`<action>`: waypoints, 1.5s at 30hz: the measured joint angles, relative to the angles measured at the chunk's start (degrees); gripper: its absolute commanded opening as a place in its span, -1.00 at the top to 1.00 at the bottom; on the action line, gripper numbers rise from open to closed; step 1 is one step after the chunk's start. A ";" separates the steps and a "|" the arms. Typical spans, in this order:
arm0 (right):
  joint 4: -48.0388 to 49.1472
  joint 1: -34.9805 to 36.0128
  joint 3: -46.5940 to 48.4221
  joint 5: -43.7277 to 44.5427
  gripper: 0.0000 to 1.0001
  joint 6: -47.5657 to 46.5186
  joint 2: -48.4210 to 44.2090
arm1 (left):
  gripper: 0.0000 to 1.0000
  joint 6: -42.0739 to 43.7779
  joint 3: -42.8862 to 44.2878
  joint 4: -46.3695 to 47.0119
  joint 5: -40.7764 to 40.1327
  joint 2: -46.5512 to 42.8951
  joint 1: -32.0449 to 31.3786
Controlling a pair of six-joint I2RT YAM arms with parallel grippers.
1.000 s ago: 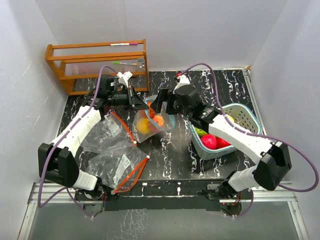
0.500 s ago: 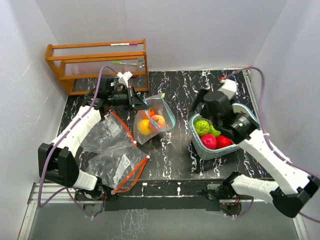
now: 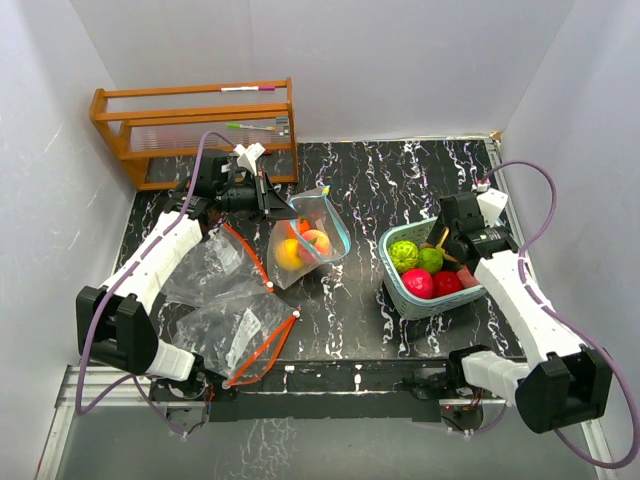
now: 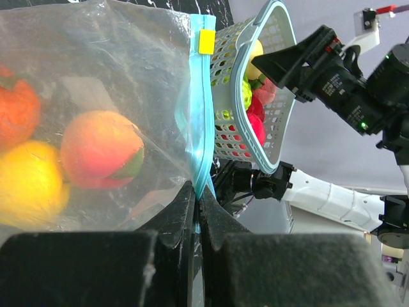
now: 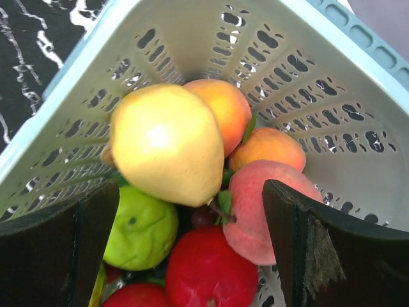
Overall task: Place the food in the zip-top bag and seal the zipper
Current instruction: Pick up the fake fruit from the bin, then place the fake fruit in the zipper food storage bag.
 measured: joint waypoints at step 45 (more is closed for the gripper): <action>16.70 2.40 7.80 -40.89 0.03 -9.25 -5.95 | 1.00 0.94 -0.37 -0.48 -0.33 0.02 0.00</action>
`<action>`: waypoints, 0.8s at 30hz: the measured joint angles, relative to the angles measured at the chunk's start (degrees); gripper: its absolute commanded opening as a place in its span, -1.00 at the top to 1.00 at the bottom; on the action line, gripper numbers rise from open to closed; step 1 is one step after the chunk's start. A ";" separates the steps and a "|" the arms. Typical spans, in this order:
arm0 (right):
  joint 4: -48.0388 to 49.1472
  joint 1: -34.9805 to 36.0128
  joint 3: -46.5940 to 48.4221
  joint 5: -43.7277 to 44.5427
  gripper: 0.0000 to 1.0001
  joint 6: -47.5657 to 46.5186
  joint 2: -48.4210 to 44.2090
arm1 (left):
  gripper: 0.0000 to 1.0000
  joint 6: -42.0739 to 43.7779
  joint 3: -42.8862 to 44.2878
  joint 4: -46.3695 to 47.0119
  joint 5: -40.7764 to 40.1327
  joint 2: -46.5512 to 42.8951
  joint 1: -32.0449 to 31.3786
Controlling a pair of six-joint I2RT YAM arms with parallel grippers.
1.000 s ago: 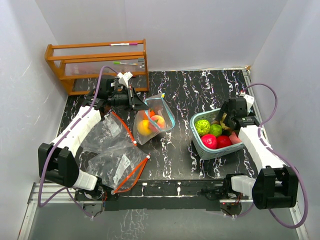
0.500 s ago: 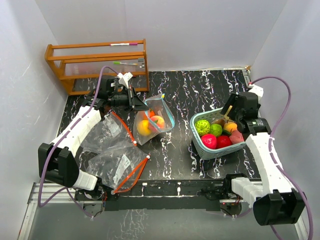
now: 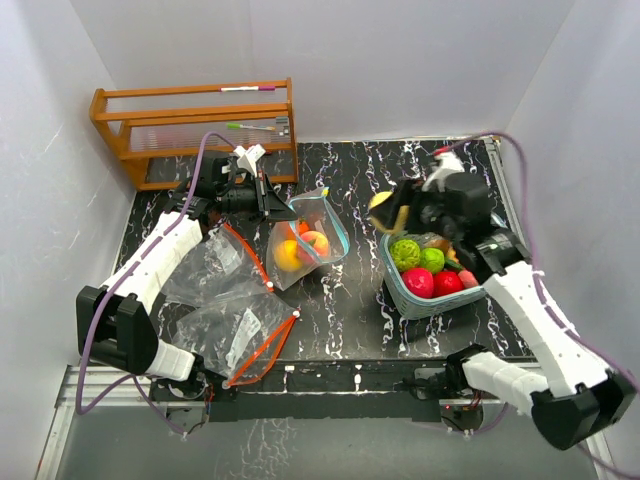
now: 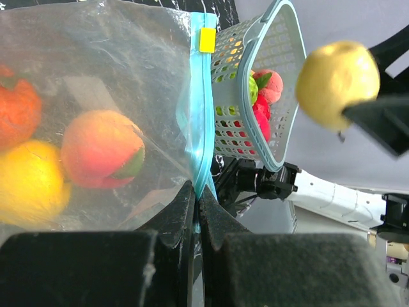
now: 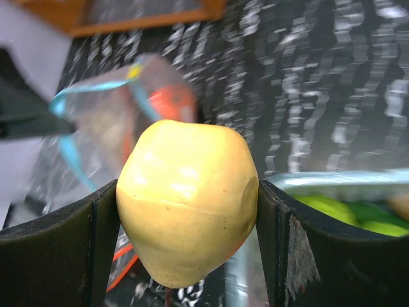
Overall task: Place the food in the zip-top bag and seal the zipper
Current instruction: Place the fake fruit in the zipper food storage bag.
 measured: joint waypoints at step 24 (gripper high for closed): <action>17.18 24.39 7.39 3.26 -0.96 2.08 27.47 | 1.00 -0.17 0.00 -0.33 -0.39 -0.04 0.00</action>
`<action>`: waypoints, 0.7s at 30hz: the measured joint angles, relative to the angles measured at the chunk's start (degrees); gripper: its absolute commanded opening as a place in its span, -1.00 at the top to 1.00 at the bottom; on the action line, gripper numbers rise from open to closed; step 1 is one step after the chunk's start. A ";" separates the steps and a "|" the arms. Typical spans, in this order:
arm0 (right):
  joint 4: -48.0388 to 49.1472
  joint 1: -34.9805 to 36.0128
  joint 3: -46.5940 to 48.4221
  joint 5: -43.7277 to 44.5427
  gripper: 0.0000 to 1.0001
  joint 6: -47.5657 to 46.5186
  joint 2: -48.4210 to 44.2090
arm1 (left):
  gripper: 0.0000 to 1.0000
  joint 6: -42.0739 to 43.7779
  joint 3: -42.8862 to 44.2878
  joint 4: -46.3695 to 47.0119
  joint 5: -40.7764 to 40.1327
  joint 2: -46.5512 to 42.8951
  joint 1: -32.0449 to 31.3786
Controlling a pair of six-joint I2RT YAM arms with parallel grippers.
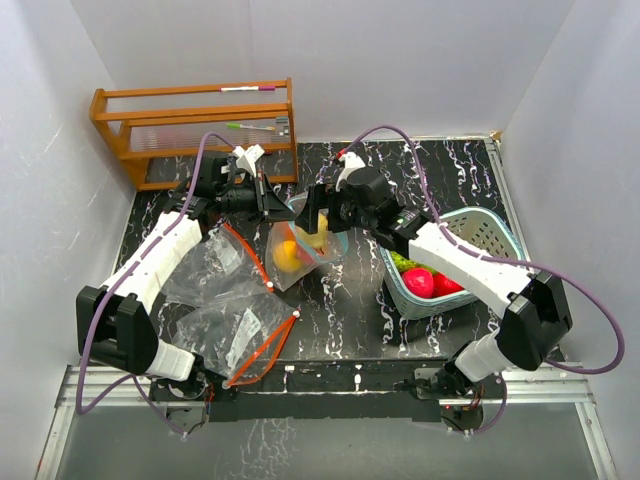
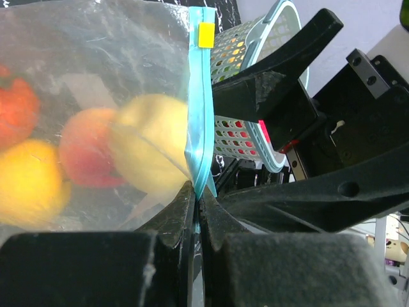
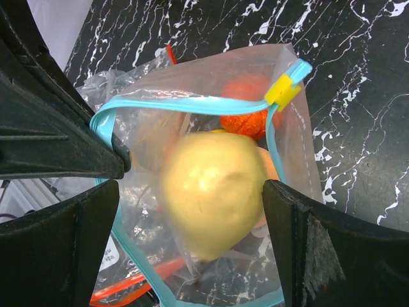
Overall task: Place the food in the zip-top bag and seal the zipper
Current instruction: Place the fake fruit in the zipper food storage bag.
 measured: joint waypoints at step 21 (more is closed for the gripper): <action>-6.56 1.18 -1.14 14.32 -0.76 -0.15 -7.21 | 1.00 0.00 0.81 -0.72 0.04 -0.09 0.04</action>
